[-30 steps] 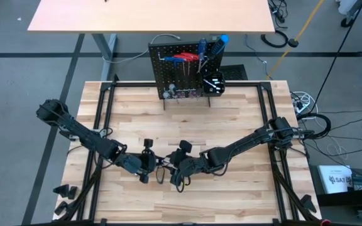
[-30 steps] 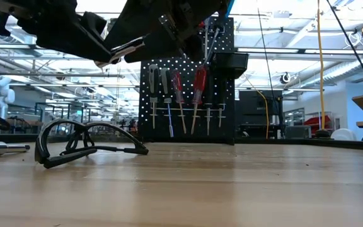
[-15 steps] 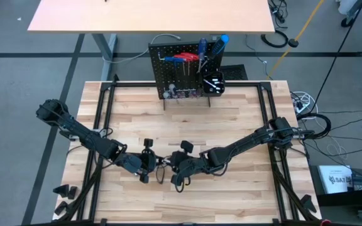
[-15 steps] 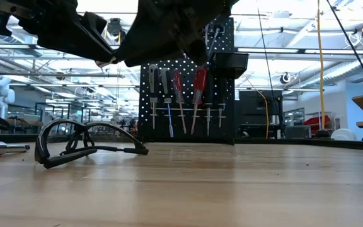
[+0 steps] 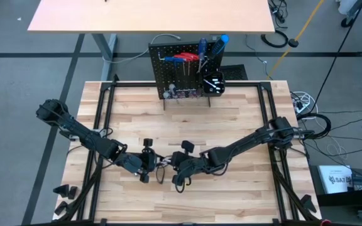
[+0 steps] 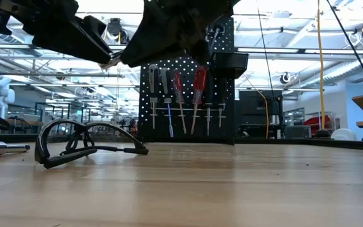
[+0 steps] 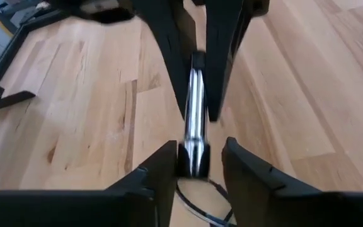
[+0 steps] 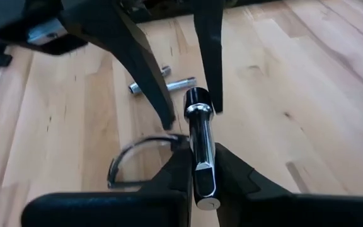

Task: Hang tools onto peg board
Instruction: Put the right extension bar into the black bin on the peg board

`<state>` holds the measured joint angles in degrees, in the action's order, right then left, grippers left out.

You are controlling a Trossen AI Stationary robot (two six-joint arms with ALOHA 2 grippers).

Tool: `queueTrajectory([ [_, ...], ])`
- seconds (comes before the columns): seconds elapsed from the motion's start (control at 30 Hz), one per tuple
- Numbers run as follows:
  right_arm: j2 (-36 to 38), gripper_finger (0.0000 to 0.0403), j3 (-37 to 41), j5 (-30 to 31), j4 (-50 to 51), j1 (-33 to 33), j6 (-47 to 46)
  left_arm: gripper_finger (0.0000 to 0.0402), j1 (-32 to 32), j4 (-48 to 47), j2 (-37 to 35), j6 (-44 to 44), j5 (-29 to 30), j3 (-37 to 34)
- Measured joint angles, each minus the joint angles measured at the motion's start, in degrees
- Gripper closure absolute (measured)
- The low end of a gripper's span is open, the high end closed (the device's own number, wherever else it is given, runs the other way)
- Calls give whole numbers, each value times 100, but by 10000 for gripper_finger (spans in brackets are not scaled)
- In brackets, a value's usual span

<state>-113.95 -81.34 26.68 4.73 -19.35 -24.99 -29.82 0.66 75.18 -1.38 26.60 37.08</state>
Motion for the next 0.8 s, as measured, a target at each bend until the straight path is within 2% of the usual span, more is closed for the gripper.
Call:
queueTrajectory([
  [0.1,165,378,4,-20,328,-3,-14,257,-4,-134,-19,-128,34,11],
  [0.2,416,378,7,67,844,18,-82,243,-9,-719,-239,-315,69,9],
  [0.47,1467,378,9,963,2402,133,-310,238,-240,-1724,-1567,-863,240,9],
  [0.6,2196,378,9,1373,2929,341,-439,238,-613,-2299,-2082,-1271,696,9],
  [0.8,3179,378,0,1394,3499,1108,-729,237,-1209,-2711,-2451,-1726,2066,7],
])
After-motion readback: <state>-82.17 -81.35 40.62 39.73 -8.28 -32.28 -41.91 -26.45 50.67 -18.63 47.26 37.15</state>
